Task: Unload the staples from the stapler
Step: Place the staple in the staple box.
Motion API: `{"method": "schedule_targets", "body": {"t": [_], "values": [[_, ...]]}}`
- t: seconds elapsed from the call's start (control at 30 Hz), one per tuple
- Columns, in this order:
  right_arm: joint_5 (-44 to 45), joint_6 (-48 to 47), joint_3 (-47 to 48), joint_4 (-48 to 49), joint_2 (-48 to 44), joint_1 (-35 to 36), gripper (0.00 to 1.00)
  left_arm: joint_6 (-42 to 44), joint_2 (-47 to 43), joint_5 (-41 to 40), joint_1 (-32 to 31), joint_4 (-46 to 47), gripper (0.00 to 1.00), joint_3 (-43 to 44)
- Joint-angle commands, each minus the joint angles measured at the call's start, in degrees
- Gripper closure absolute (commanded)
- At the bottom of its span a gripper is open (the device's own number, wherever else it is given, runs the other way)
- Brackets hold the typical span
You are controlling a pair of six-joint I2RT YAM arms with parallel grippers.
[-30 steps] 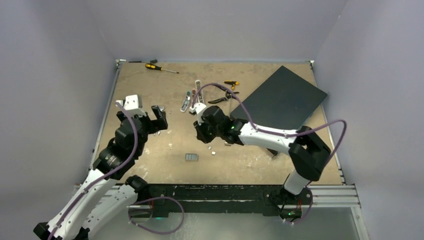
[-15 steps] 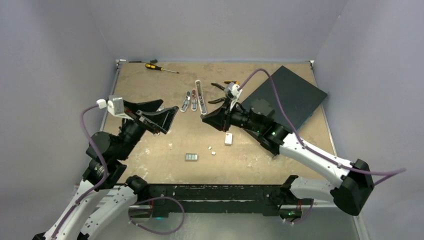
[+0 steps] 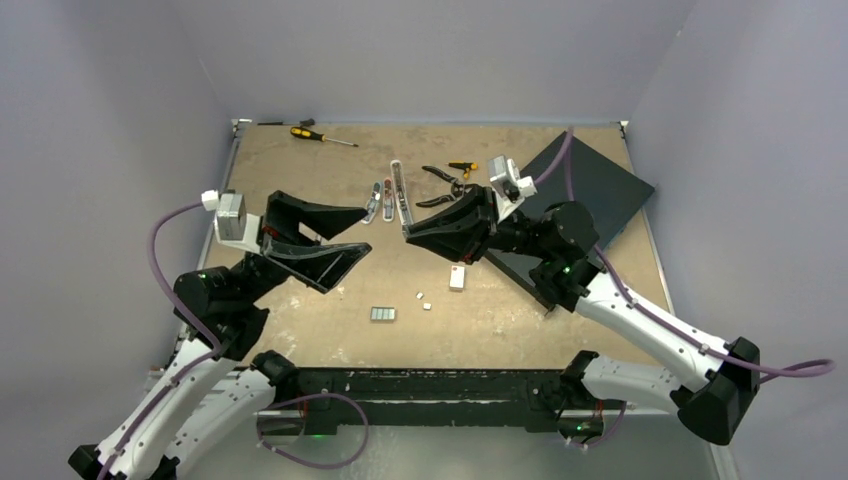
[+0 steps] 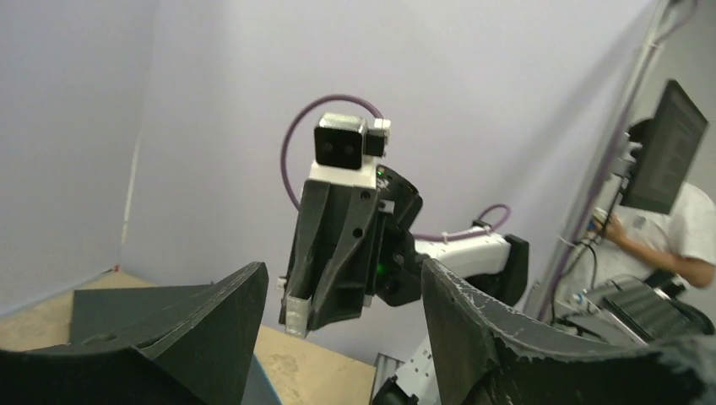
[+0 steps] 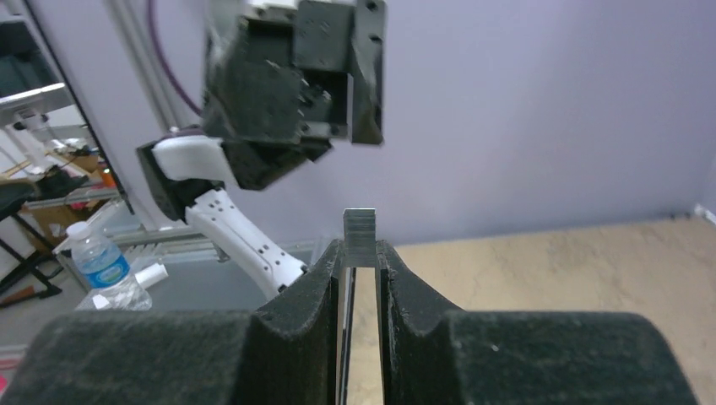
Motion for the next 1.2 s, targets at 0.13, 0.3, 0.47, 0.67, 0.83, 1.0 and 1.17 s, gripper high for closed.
{"method": "schedule_targets", "body": {"t": [0.13,0.3,0.47,0.67,0.83,1.0,1.17], "values": [[-10.0,2.5,6.2,12.6,0.4,-0.1,0.81,-5.6,5.2,13.6,0.2,13.6,0.39,-0.3],[-9.6,1.2,7.8,10.8,1.7,0.0,0.81,-5.8,6.2,13.3,0.2,13.8,0.47,-0.5],[-5.7,1.3,8.5,9.0,3.5,0.0,0.83,-6.0,7.3,14.1,0.3,15.3,0.5,-0.6],[-5.4,4.3,9.3,9.7,5.9,0.2,0.84,-2.9,6.6,12.8,0.2,15.0,0.55,-1.8],[-6.6,5.1,9.0,10.5,6.2,0.6,0.84,2.3,5.7,11.0,0.3,11.1,0.55,-1.6],[-7.7,5.2,8.3,10.4,6.0,0.7,0.84,6.2,4.9,8.4,0.3,6.4,0.55,-0.6],[-10.6,6.2,8.3,11.2,6.6,0.8,0.84,7.9,4.7,7.4,0.3,5.5,0.47,-0.8]]}}
